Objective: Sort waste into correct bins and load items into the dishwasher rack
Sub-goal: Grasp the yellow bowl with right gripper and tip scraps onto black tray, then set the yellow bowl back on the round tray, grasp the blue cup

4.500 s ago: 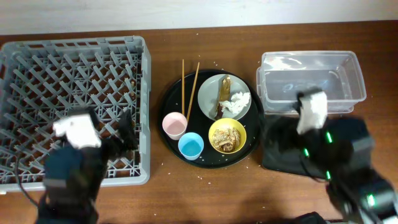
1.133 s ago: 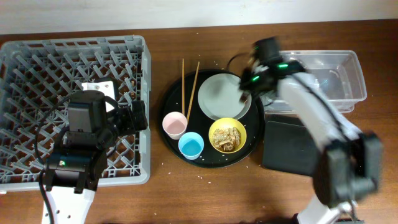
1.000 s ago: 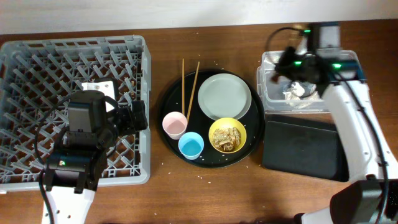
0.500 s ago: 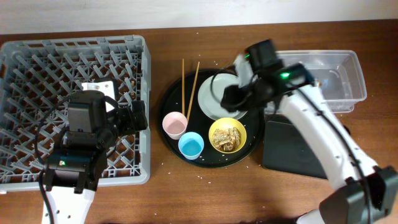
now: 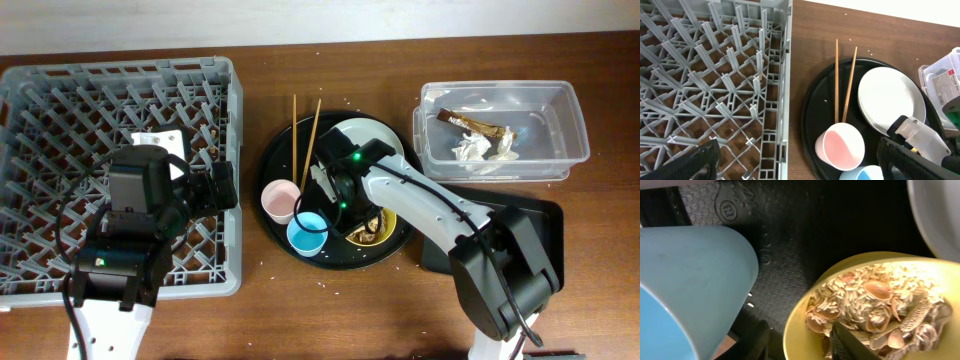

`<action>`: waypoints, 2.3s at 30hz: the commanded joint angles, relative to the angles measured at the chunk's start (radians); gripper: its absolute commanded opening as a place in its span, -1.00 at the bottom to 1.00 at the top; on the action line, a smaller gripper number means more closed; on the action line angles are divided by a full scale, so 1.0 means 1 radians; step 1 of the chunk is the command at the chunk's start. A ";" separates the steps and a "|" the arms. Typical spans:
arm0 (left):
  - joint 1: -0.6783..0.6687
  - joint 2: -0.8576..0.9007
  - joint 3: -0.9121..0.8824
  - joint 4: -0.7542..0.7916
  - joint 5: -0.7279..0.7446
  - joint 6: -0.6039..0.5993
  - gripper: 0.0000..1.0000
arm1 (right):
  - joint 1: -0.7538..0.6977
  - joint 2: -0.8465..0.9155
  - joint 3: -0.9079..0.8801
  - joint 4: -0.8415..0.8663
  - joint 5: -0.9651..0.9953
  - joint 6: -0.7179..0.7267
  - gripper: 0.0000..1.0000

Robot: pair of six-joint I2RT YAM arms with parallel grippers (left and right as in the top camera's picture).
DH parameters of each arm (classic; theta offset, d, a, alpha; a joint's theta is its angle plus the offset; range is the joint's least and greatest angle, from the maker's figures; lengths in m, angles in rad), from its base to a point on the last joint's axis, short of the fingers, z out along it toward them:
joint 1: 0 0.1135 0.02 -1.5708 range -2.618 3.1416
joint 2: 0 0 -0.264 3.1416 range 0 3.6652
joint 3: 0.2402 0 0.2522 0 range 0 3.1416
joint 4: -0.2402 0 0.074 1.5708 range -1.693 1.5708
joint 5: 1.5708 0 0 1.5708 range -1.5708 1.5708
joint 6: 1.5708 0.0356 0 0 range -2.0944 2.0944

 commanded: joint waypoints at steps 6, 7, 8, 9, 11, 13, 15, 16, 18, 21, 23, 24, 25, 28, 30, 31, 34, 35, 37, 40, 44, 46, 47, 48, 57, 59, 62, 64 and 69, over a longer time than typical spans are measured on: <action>0.005 0.002 0.021 0.002 0.011 0.002 0.99 | -0.046 0.004 -0.066 0.035 0.073 0.075 -0.33; 0.005 0.003 0.021 0.002 0.011 0.002 0.99 | -0.068 0.002 -0.066 0.029 0.095 0.105 -0.36; 0.005 0.002 0.021 0.002 0.011 0.002 0.99 | -0.088 0.002 -0.066 0.024 0.098 0.127 -0.38; 0.005 0.002 0.021 0.002 0.011 0.001 0.99 | -0.108 0.002 -0.066 0.020 0.097 0.139 -0.40; 0.005 0.002 0.021 0.002 0.011 0.002 0.99 | -0.143 0.002 -0.066 0.014 0.097 0.145 -0.80; 0.005 0.002 0.021 0.002 0.011 0.002 0.99 | -0.142 0.002 -0.066 0.021 0.097 0.151 -0.92; 0.005 0.002 0.021 0.002 0.011 0.002 0.99 | -0.142 0.002 -0.066 0.043 0.100 0.169 -0.67; 0.005 0.003 0.021 0.002 0.011 0.002 0.99 | -0.142 0.002 -0.066 0.053 0.105 0.194 -0.67; 0.005 0.002 0.021 0.002 0.011 0.002 0.99 | -0.142 0.002 -0.071 0.068 0.117 0.209 -0.68; 0.005 0.002 0.021 0.002 0.011 0.002 0.99 | -0.142 0.003 -0.110 0.097 0.149 0.230 -0.92; 0.005 0.003 0.021 0.002 0.011 0.002 0.99 | -0.143 -0.003 -0.108 0.077 0.142 0.231 -0.91; 0.005 0.002 0.021 0.002 0.011 0.002 0.99 | -0.143 -0.013 -0.102 0.064 0.117 0.230 -0.92; 0.005 0.002 0.021 0.002 0.011 0.002 0.99 | -0.143 -0.033 -0.092 0.050 0.091 0.230 -0.91; 0.005 0.005 0.021 0.002 0.010 0.002 0.99 | -0.149 -0.239 -0.046 -0.005 -0.043 0.226 -0.91; 0.005 0.005 0.021 0.002 0.011 0.002 0.99 | -0.198 -0.387 -0.045 -0.018 -0.127 0.227 -0.92; 0.005 0.005 0.021 0.002 0.011 0.002 0.99 | -0.258 -0.458 -0.045 -0.039 -0.178 0.227 -0.92; 0.003 0.005 0.021 -0.009 0.011 0.002 0.99 | -0.437 -0.528 -0.045 -0.123 -0.330 0.178 -0.92; 0.003 0.005 0.021 -0.009 0.011 0.002 0.99 | -0.515 -0.528 -0.048 -0.166 -0.415 0.121 -0.92; 0.003 0.005 0.021 -0.009 0.011 0.002 0.99 | -0.663 -0.523 -0.099 -0.190 -0.489 0.048 -0.92; 0.003 0.005 0.021 -0.009 0.011 0.002 0.99 | -0.893 -0.509 -0.261 -0.124 -0.745 -0.065 -0.92; 0.003 0.005 0.021 -0.009 0.011 0.002 0.99 | -1.180 -0.507 -0.462 0.014 -1.092 -0.219 -0.92; 0.003 0.005 0.021 -0.009 0.011 0.002 0.99 | -1.257 -0.507 -0.484 0.018 -1.137 -0.278 -0.92; 0.003 0.005 0.021 -0.009 0.011 0.002 0.99 | -1.267 -0.507 -0.483 0.018 -1.167 -0.302 -0.92; 0.002 0.005 0.021 -0.009 0.011 0.002 0.99 | -1.267 -0.507 -0.484 0.019 -1.221 -0.336 -0.92; 0.002 0.005 0.021 -0.009 0.011 0.002 0.99 | -1.266 -0.507 -0.484 0.010 -1.253 -0.407 -0.92; 0.002 0.005 0.021 -0.009 0.011 0.002 0.99 | -1.267 -0.502 -0.488 0.029 -1.262 -0.395 -0.92; 0.002 0.005 0.021 -0.009 0.011 0.002 0.99 | -1.261 -0.489 -0.488 0.066 -1.315 -0.357 -0.92; 0.002 0.005 0.021 -0.009 0.011 0.002 0.99 | -1.260 -0.473 -0.488 0.056 -1.326 -0.328 -0.92; 0.002 0.005 0.021 -0.009 0.011 0.002 0.99 | -1.239 -0.464 -0.496 0.045 -1.219 -0.232 -0.92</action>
